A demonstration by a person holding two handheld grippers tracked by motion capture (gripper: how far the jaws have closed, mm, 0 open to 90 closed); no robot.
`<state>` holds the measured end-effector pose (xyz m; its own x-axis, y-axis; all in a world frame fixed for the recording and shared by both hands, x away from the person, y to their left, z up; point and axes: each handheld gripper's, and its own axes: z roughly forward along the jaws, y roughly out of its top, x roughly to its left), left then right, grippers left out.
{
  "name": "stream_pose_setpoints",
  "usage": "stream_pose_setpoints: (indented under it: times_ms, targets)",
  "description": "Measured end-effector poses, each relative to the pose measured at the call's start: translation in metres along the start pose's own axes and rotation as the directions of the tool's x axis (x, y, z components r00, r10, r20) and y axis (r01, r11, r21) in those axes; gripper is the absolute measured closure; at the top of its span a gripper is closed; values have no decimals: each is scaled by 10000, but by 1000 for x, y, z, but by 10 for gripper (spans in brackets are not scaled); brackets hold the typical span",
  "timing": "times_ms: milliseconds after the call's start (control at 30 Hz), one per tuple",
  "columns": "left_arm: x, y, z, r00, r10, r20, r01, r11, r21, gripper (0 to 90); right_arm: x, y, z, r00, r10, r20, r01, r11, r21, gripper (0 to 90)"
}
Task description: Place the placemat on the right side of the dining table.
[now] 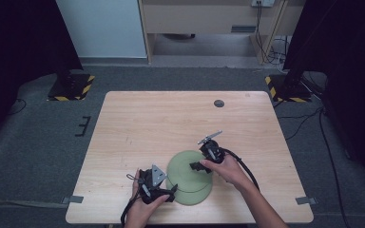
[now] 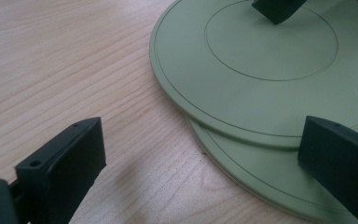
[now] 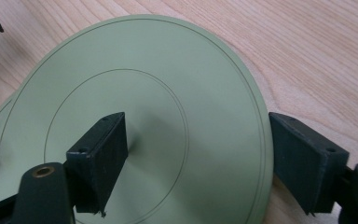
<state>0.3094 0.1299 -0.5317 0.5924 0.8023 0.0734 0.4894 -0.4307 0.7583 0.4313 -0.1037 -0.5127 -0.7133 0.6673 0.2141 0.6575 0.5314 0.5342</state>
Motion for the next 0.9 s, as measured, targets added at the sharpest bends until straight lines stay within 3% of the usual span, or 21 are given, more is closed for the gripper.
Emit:
stream_pose_setpoints:
  times_ms: [233, 433, 700, 900]
  targets:
    - [0, 0, 0, 10000, -8, 8, 8, 10000, 10, 3, 2, 2, -11, 10000, 62, 47, -61, 9996, -269, 254]
    - [0, 0, 0, 10000, -7, -12, 7, 10000, 22, 3, 10, 6, -23, 9992, -308, 247, 319, 9986, -423, 299]
    - [-1, 0, 0, 10000, -47, -61, 47, 10000, 34, 3, 17, 8, -37, 9967, -763, 287, 778, 9954, -555, 456]
    - [-1, 0, 0, 10000, -42, -68, 42, 10000, 36, 3, 20, 6, -38, 9947, -1030, -21, 1029, 9938, -421, 559]
